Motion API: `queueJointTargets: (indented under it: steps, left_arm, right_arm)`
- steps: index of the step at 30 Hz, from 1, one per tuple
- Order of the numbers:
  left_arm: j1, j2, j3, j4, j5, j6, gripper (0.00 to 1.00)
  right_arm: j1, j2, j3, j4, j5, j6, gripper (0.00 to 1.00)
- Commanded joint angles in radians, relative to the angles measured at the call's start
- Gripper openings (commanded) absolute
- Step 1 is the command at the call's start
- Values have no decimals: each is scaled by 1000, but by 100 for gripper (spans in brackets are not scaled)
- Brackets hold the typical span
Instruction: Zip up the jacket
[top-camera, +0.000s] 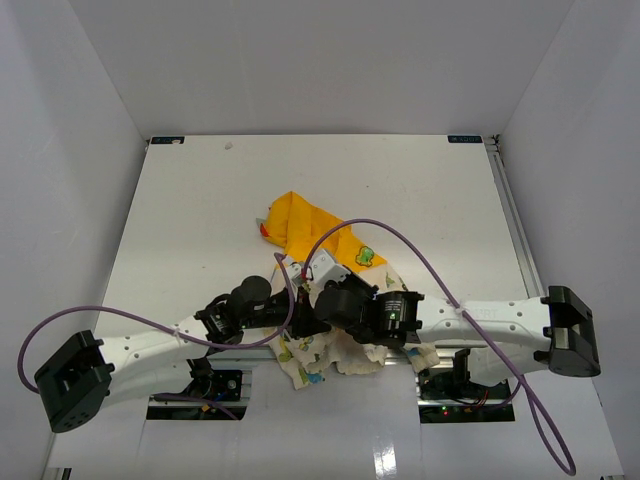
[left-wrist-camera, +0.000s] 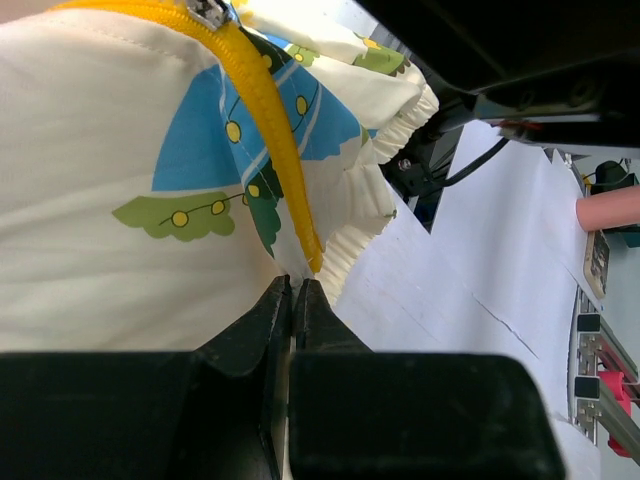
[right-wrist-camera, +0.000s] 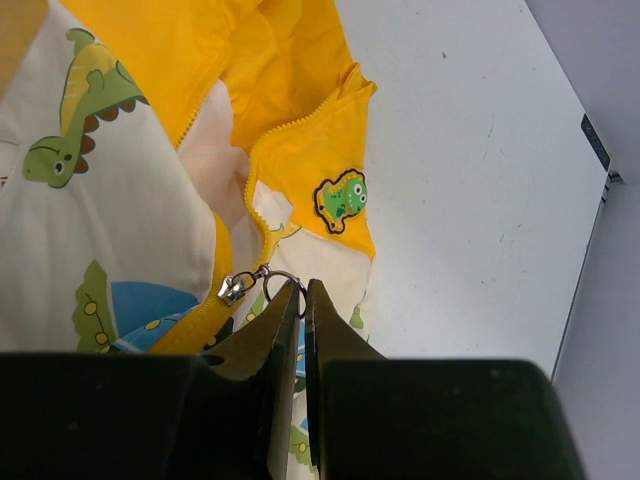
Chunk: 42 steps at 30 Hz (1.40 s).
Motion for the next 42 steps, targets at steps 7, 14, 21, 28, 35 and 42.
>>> queueJointTargets:
  steps: [7,14,21,28,35,42]
  left_arm:
    - [-13,-46,-16,-41,49,-57,0]
    - [-13,-98,4,-117,-2,-71,0]
    - [-13,-101,24,-162,-65,-74,0]
    - [-13,-129,16,-171,-96,-89,0]
    - [-13,-134,-1,-134,-68,-73,0]
    - [-14,-73,37,-159,-193,-65,0]
  right_arm:
    - [-125,-94,-20,230,15,-68,8]
    - [-397,22,88,370,-217,-154,8]
    - [-565,143,144,479,-326,-198,8]
    - [-688,261,226,548,-382,-242,8]
    - [-805,431,374,610,-346,-285,8]
    - [-902,619,580,648,-406,-331,8]
